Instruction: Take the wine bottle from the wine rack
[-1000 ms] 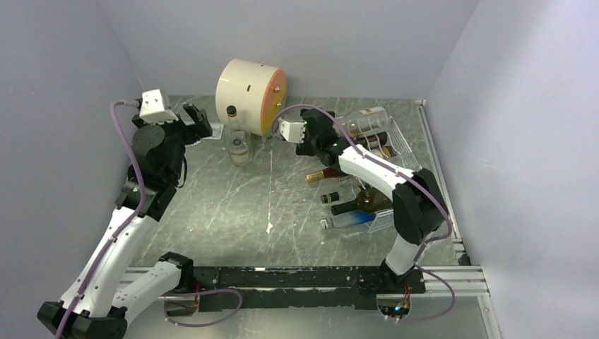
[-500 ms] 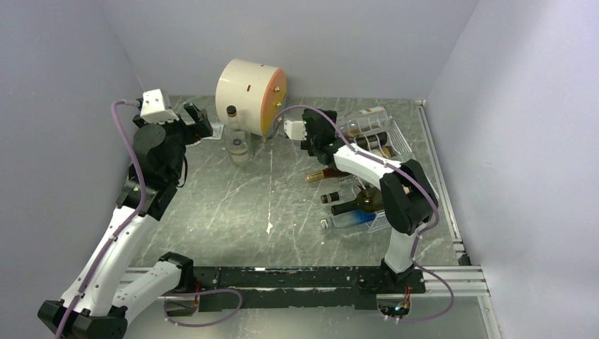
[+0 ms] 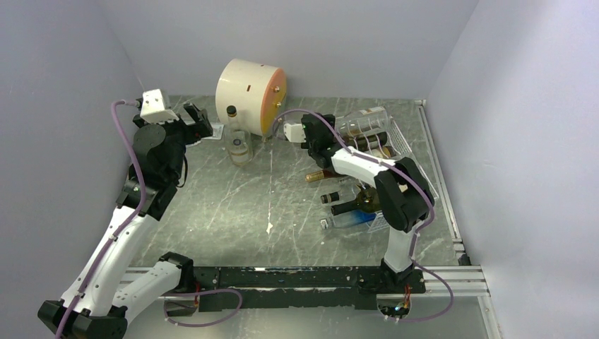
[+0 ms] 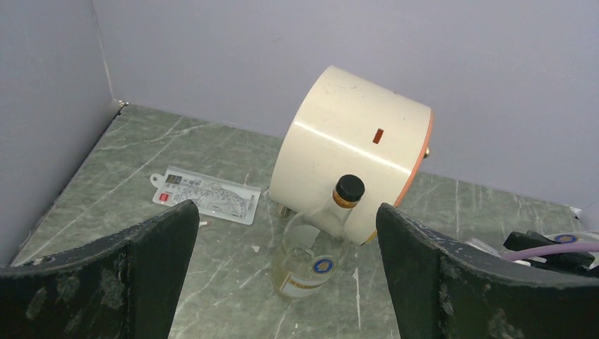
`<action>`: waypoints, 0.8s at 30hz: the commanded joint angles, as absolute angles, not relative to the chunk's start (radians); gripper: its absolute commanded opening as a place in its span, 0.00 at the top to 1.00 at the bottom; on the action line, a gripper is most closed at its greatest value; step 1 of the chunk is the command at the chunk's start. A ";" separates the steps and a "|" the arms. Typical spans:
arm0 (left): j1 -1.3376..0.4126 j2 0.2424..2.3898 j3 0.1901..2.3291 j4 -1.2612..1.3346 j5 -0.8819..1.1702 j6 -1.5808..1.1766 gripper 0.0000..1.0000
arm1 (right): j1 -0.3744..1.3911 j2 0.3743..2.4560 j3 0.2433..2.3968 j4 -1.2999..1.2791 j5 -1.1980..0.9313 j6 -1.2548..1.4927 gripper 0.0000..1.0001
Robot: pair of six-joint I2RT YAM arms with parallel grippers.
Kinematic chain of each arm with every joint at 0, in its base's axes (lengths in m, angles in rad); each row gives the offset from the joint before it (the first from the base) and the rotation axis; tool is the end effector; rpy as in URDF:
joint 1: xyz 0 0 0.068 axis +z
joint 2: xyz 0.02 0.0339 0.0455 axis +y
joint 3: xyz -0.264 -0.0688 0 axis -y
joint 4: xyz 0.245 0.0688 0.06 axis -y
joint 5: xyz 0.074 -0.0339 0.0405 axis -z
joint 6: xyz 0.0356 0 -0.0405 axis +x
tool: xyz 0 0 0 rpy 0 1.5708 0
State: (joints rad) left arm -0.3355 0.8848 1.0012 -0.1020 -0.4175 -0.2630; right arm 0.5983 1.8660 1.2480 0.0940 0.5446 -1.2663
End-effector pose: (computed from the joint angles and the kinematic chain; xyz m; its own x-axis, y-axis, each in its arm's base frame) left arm 0.1895 -0.0508 0.4074 0.0344 -0.2637 -0.9640 -0.0755 0.9611 -0.2656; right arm 0.3588 0.2223 0.2208 -0.0180 -0.9998 -0.0123 -0.4277 0.0188 -0.9037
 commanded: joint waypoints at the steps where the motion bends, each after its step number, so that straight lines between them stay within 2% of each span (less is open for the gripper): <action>1: -0.331 0.885 1.042 -0.103 -0.403 -0.274 0.01 | 0.611 1.834 1.224 0.157 0.565 -1.281 0.37; 12: -0.331 0.889 1.049 -0.112 -0.411 -0.274 0.01 | 0.633 1.753 1.231 0.149 0.602 -1.222 0.64; 21: -0.331 0.889 1.049 -0.113 -0.405 -0.280 0.01 | 0.645 1.637 1.255 0.079 0.629 -1.052 0.77; 24: -0.330 0.892 1.052 -0.116 -0.402 -0.282 0.01 | 0.645 1.597 1.242 0.098 0.640 -1.016 0.86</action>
State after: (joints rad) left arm -0.3355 0.8902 1.0168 -0.1112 -0.4171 -0.2707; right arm 0.6323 1.6718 1.2144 0.0494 0.6174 -1.0874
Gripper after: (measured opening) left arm 0.992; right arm 0.384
